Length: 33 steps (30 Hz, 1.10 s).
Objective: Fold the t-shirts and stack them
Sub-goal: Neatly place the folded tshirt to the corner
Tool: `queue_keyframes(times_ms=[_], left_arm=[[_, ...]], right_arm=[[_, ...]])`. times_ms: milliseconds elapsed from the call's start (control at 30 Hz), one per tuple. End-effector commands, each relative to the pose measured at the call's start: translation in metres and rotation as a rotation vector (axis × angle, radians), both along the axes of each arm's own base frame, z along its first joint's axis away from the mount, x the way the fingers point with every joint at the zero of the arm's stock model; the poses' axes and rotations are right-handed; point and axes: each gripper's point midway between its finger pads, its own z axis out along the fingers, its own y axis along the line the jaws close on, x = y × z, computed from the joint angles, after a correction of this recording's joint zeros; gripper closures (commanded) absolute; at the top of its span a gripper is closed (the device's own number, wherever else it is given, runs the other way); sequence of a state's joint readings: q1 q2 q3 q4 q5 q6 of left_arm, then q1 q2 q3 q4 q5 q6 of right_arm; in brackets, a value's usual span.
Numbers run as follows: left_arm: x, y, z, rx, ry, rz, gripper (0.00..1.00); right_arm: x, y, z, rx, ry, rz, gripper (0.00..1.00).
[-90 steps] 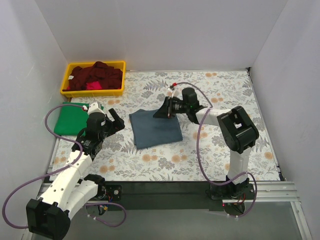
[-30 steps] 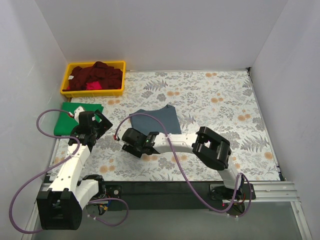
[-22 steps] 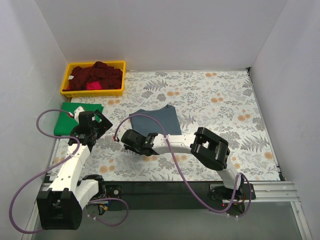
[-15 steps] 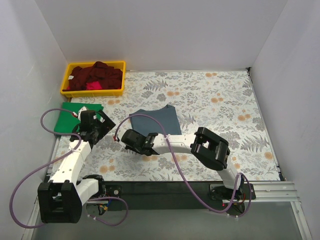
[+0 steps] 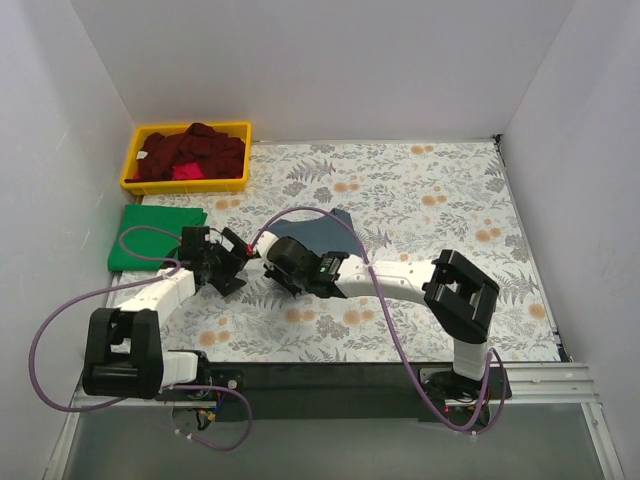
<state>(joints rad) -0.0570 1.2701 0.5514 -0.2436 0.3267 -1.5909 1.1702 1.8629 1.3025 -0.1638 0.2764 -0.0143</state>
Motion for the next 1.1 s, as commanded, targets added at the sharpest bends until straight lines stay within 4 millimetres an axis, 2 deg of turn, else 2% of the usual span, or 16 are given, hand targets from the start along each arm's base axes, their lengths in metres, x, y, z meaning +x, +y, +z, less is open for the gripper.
queue_keyframes(times_ms=[0, 167, 267, 433, 533, 633, 667, 767, 800, 833, 1000, 1033, 1067], left_arm=[[0.011, -0.031, 0.015, -0.123, -0.053, -0.022, 0.02], [0.016, -0.059, 0.012, -0.151, -0.078, -0.025, 0.02], [0.017, -0.067, 0.001, -0.15, -0.051, -0.006, 0.02], [0.021, -0.064, -0.021, -0.085, -0.03, 0.054, 0.03], [0.02, -0.062, -0.028, -0.076, -0.039, 0.07, 0.1], [0.019, -0.061, -0.032, -0.071, -0.056, 0.069, 0.37], [0.019, -0.06, -0.035, -0.062, -0.053, 0.07, 0.58], [0.021, -0.059, -0.037, -0.036, -0.064, 0.049, 0.84], [0.023, -0.059, -0.037, -0.029, -0.069, 0.046, 0.96], [0.024, -0.059, -0.037, -0.017, -0.079, 0.028, 1.0], [0.031, -0.052, -0.038, 0.066, -0.09, 0.001, 1.0], [0.036, -0.051, -0.033, 0.084, -0.103, -0.002, 1.0], [0.038, -0.048, -0.033, 0.125, -0.112, -0.021, 1.0]], right_arm=[[0.002, 0.01, 0.017, 0.109, 0.008, -0.015, 0.99], [-0.001, 0.008, 0.009, 0.124, 0.039, -0.014, 0.99], [-0.001, 0.008, 0.009, 0.139, 0.049, -0.021, 0.99], [0.0, 0.008, 0.013, 0.166, 0.057, -0.028, 0.99], [0.0, 0.006, 0.012, 0.171, 0.063, -0.036, 0.99], [-0.001, 0.006, 0.013, 0.18, 0.067, -0.038, 0.99], [-0.001, 0.006, 0.013, 0.182, 0.071, -0.038, 0.99], [-0.003, 0.005, 0.011, 0.179, 0.076, -0.037, 0.99], [-0.003, 0.005, 0.011, 0.18, 0.078, -0.036, 0.99], [-0.003, 0.005, 0.011, 0.18, 0.077, -0.035, 0.99], [-0.005, 0.006, 0.015, 0.194, 0.086, -0.029, 0.96], [-0.006, 0.006, 0.021, 0.204, 0.082, -0.029, 0.92], [-0.006, 0.005, 0.023, 0.208, 0.08, -0.027, 0.81]])
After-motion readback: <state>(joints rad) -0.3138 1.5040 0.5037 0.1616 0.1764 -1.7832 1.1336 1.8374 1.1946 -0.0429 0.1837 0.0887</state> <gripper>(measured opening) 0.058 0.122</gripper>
